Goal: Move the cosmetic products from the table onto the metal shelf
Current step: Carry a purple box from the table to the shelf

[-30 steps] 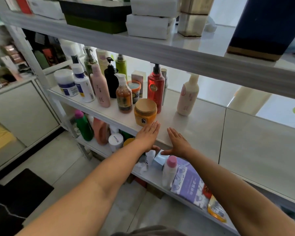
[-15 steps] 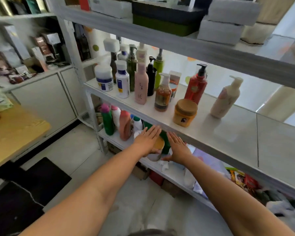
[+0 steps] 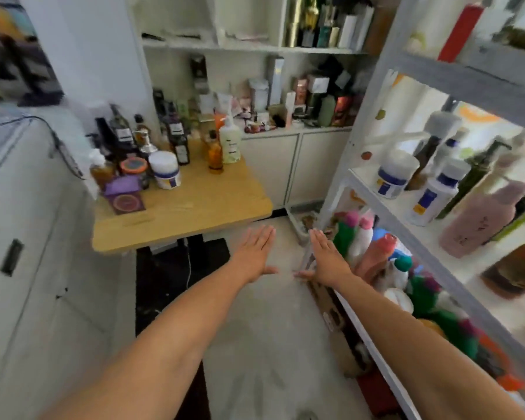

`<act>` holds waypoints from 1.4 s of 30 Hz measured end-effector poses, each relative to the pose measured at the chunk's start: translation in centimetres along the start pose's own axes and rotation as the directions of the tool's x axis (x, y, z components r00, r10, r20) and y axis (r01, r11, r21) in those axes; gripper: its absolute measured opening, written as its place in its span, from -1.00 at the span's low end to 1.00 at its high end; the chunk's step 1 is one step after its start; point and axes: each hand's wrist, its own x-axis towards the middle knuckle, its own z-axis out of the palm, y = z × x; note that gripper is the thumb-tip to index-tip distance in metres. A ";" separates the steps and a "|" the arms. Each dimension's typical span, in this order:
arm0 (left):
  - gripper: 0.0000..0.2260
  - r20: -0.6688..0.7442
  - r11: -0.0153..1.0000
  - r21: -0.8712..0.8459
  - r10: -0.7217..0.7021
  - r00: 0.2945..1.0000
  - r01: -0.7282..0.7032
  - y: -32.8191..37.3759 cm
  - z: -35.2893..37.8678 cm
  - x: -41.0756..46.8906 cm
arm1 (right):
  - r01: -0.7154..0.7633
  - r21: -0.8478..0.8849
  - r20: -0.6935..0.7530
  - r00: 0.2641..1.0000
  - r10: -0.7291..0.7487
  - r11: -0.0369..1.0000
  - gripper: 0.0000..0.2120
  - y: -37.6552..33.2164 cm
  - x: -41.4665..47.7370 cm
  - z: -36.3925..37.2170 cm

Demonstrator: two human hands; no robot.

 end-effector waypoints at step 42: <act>-0.09 0.252 0.740 -0.317 -0.537 0.805 0.594 -52.5 12.3 2.6 | 0.449 0.158 0.247 0.845 -0.475 0.880 0.25 -39.3 45.6 16.0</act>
